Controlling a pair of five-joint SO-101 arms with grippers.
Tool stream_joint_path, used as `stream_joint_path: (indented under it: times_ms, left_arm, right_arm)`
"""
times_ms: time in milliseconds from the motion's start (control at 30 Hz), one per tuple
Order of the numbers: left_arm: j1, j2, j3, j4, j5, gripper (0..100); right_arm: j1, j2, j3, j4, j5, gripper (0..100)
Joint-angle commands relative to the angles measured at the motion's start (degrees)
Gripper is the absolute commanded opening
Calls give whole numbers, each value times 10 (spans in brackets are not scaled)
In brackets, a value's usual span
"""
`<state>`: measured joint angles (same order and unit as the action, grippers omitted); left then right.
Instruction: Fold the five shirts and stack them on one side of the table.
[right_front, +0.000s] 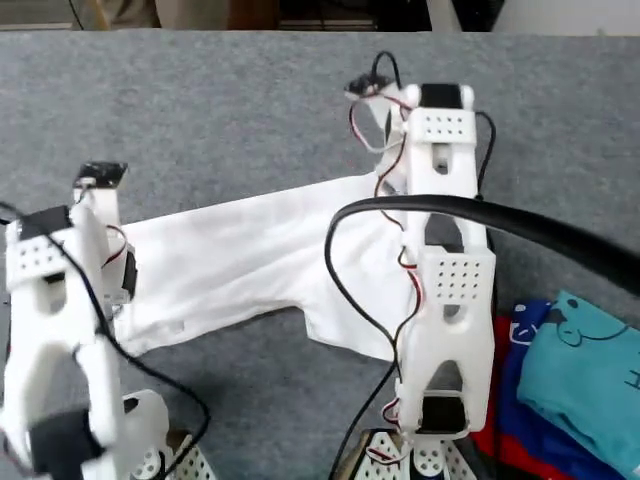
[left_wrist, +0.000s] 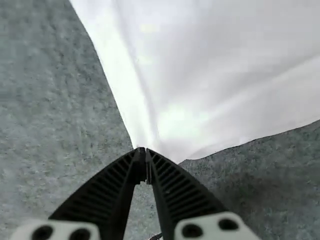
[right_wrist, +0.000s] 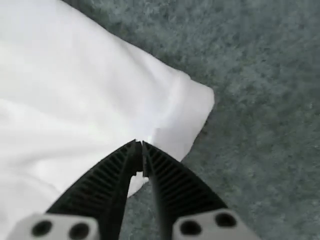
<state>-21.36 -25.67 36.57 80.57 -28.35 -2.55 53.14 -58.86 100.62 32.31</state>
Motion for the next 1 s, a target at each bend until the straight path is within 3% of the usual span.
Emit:
stream_joint_path:
  times_ms: [0, 133, 500, 633, 767, 967]
  left_arm:
    - [6, -95, -16, 3, 38, 19]
    - [23, -99, 14, -3, 55, 19]
    - [20, -106, 158, -156, 47, 20]
    - [-33, -106, 172, -211, 105, 29]
    - [-76, -105, 185, -244, 123, 126]
    - [-95, -101, 263, -350, 123, 135]
  right_arm:
    - [-10, -58, -48, 18, 9, 6]
    - [-19, -150, 41, 18, 42, 9]
    - [-46, -516, 509, -31, 218, 12]
    - [-61, -647, 732, -86, 272, 117]
    - [-113, -786, 931, -130, 282, 196]
    - [-254, -957, 1141, -154, 247, 195]
